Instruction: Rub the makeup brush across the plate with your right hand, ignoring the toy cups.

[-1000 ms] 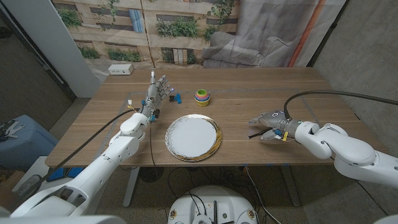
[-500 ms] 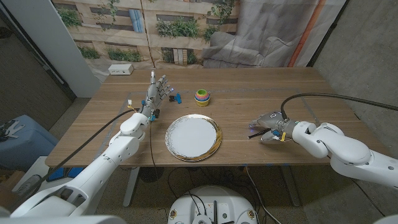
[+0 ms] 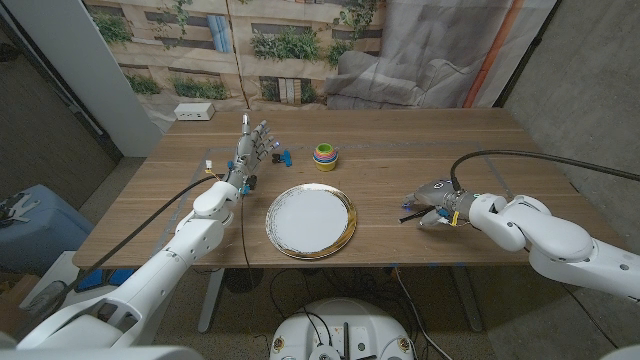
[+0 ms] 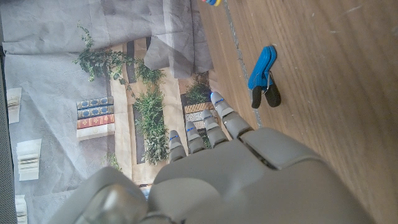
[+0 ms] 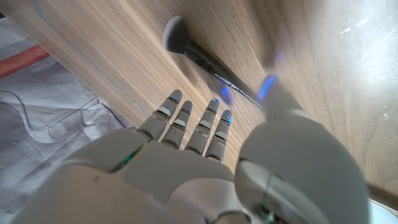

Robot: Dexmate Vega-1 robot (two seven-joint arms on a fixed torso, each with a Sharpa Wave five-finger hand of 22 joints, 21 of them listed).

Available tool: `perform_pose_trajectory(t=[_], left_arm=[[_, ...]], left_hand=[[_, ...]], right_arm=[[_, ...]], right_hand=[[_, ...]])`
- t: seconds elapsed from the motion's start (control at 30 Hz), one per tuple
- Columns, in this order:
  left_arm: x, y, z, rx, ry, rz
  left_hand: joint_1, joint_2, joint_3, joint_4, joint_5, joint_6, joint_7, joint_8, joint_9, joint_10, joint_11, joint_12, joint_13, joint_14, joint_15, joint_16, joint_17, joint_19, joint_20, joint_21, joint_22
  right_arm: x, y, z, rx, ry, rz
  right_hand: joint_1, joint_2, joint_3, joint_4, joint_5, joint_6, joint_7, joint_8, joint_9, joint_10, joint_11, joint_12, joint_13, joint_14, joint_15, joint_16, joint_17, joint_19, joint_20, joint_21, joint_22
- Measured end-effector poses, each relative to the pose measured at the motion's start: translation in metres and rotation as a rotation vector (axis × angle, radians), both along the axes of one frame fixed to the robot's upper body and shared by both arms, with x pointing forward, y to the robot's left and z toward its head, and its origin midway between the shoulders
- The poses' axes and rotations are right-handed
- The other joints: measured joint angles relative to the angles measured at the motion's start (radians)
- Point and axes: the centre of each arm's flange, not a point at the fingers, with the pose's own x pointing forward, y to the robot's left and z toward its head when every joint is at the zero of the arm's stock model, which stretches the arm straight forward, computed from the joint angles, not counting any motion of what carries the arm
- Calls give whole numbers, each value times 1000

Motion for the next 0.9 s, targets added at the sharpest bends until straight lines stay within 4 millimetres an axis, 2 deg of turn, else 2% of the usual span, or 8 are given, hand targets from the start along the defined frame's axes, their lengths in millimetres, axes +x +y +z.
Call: perform_pose_trajectory(t=[0.3,0.47,0.53,0.83,0.9], left_arm=[[0,0,0,0,0,0],[0,0,0,0,0,0],[0,0,0,0,0,0],[0,0,0,0,0,0],[0,0,0,0,0,0]], left_hand=[[0,0,0,0,0,0,0,0,0,0,0,0,0,0,0,0,0,0,0,0,0],[0,0,0,0,0,0,0,0,0,0,0,0,0,0,0,0,0,0,0,0,0],[0,0,0,0,0,0,0,0,0,0,0,0,0,0,0,0,0,0,0,0,0],[0,0,0,0,0,0,0,0,0,0,0,0,0,0,0,0,0,0,0,0,0],[0,0,0,0,0,0,0,0,0,0,0,0,0,0,0,0,0,0,0,0,0]], right_arm=[[2,0,-2,-3,-6,5],[3,0,-4,-2,-12,7],[4,0,-4,-1,-14,8],[6,-1,-8,4,-39,26],[7,-1,-10,6,-43,29]], right_hand=[[9,9,-10,-2,0,65,-1,15,0,60,-4,0,2,40,2,8,4,10,-4,0,0],[9,10,-17,3,-4,93,-3,23,0,82,-2,0,3,55,2,17,5,17,4,0,0],[0,19,-24,4,-4,107,1,30,4,95,-4,0,3,62,3,19,5,20,1,0,0],[28,46,-42,-6,-4,175,0,56,8,174,-8,0,7,111,1,38,9,36,0,0,0],[40,34,-46,-10,-4,181,-3,56,9,183,-5,0,7,117,1,38,9,42,0,0,0]])
